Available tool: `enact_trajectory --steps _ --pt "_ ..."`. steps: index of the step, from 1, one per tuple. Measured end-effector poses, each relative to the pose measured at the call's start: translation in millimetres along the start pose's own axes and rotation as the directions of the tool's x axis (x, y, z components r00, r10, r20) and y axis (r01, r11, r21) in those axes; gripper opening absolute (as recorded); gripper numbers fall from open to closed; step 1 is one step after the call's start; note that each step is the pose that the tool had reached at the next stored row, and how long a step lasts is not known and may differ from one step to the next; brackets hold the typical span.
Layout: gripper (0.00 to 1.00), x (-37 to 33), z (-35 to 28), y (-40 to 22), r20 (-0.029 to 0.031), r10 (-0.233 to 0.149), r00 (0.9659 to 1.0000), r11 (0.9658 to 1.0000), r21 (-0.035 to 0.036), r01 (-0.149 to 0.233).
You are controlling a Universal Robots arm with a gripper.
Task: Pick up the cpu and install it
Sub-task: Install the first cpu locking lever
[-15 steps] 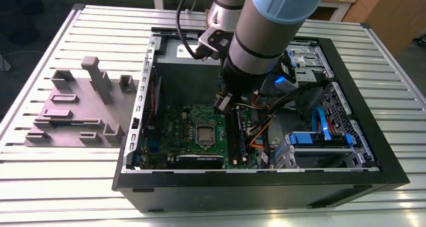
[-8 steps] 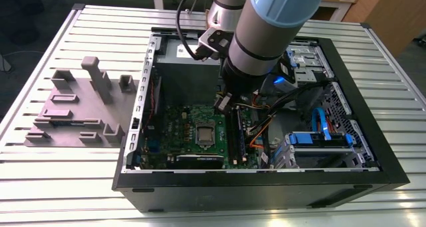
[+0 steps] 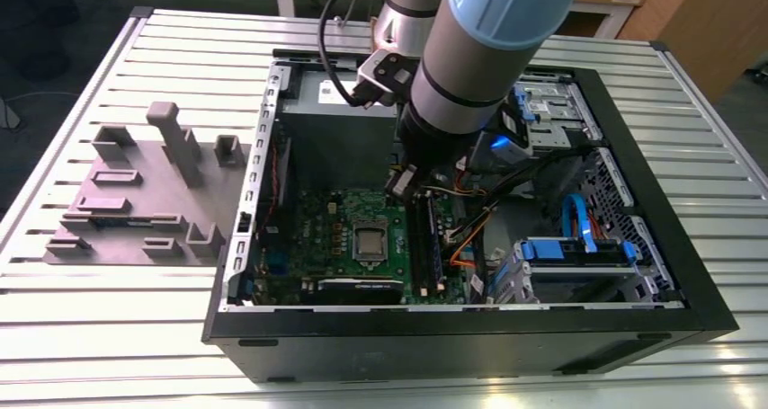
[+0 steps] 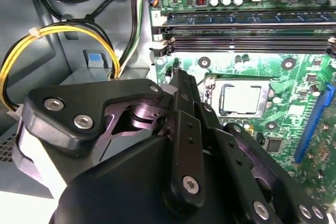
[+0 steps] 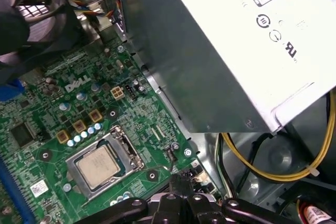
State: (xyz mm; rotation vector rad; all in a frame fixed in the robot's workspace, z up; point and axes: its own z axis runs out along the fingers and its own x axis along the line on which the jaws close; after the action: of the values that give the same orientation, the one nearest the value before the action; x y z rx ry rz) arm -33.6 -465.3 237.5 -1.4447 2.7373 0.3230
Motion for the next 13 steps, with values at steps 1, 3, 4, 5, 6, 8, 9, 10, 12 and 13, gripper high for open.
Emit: enact_trajectory --steps 1,3,4,5,6,8,9,10,12,13 --pt "0.1 -0.5 0.7 0.3 0.0006 0.0 1.0 1.0 -0.0005 0.0" --pt "0.1 -1.2 1.9 0.6 0.003 0.0 1.0 1.0 -0.0021 0.0" --pt "0.1 -1.4 2.2 0.8 0.0046 0.0 1.0 1.0 -0.0032 0.0" --pt "0.1 -1.7 2.5 1.0 0.0062 -0.001 1.0 1.0 -0.0044 0.001" --pt "0.1 -1.8 2.8 1.1 0.0077 -0.001 1.0 1.0 -0.0055 0.001" --pt "0.1 -2.3 3.7 1.3 0.0095 -0.001 1.0 1.0 -0.0065 0.001" --pt "0.1 -2.3 4.1 1.4 0.0099 -0.001 1.0 1.0 -0.0069 0.001" --pt "0.1 -2.4 4.5 1.4 0.0104 -0.001 0.9999 1.0 -0.0073 0.001" --pt "0.1 -2.4 5.3 1.7 0.0109 -0.001 0.9999 1.0 -0.0076 0.001" --pt "0.1 -2.4 5.8 1.9 0.011 -0.001 0.9999 1.0 -0.0076 0.001"
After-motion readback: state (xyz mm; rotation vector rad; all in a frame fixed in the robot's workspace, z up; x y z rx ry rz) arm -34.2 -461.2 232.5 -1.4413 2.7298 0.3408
